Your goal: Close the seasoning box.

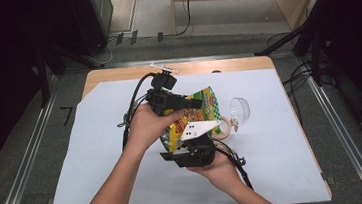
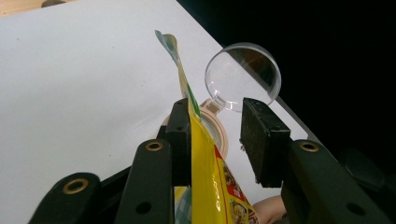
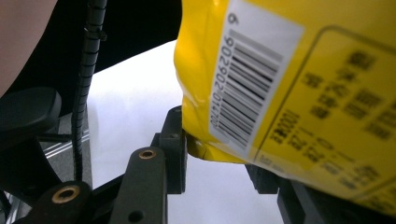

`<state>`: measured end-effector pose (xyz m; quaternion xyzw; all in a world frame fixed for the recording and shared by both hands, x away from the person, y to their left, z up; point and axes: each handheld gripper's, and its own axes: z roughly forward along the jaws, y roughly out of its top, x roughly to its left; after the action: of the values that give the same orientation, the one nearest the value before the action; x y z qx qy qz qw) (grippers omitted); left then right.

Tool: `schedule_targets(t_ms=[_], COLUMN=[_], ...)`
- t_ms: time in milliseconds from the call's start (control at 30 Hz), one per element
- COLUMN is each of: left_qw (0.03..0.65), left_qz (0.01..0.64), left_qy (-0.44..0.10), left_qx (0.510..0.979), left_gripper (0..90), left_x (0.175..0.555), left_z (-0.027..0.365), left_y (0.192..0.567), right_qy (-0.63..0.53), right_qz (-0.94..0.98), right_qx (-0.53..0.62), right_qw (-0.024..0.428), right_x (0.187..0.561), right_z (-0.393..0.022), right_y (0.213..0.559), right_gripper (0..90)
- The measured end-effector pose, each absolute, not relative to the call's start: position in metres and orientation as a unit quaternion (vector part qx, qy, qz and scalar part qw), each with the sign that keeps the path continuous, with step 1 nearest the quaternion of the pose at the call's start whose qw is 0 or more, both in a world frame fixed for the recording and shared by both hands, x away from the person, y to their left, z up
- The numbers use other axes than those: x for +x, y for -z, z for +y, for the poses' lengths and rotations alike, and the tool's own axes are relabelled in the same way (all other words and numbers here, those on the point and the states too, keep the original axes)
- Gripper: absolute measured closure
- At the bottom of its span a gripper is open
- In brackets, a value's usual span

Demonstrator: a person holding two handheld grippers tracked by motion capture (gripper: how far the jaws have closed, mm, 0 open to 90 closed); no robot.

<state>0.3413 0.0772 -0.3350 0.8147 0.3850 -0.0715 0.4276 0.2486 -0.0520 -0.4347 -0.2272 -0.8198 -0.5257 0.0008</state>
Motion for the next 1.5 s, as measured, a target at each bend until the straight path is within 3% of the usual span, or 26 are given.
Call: schedule_targets(t_ms=[567,1500], left_qw=[0.401,0.388], left_qz=[0.380,0.402], left_qy=[0.034,0.063], left_qx=[0.833,0.827], left_gripper=[70.1,70.0], left_x=[0.342,0.353], left_z=[0.067,0.064], left_y=[0.329,0.327], right_qy=[0.528,0.531], right_qz=[-0.817,-0.812], right_qx=[-0.231,-0.244], right_qw=[0.000,0.006], right_x=[0.251,0.252], right_z=[-0.053,-0.055], right_y=[0.433,0.427], right_gripper=[65.1,65.1])
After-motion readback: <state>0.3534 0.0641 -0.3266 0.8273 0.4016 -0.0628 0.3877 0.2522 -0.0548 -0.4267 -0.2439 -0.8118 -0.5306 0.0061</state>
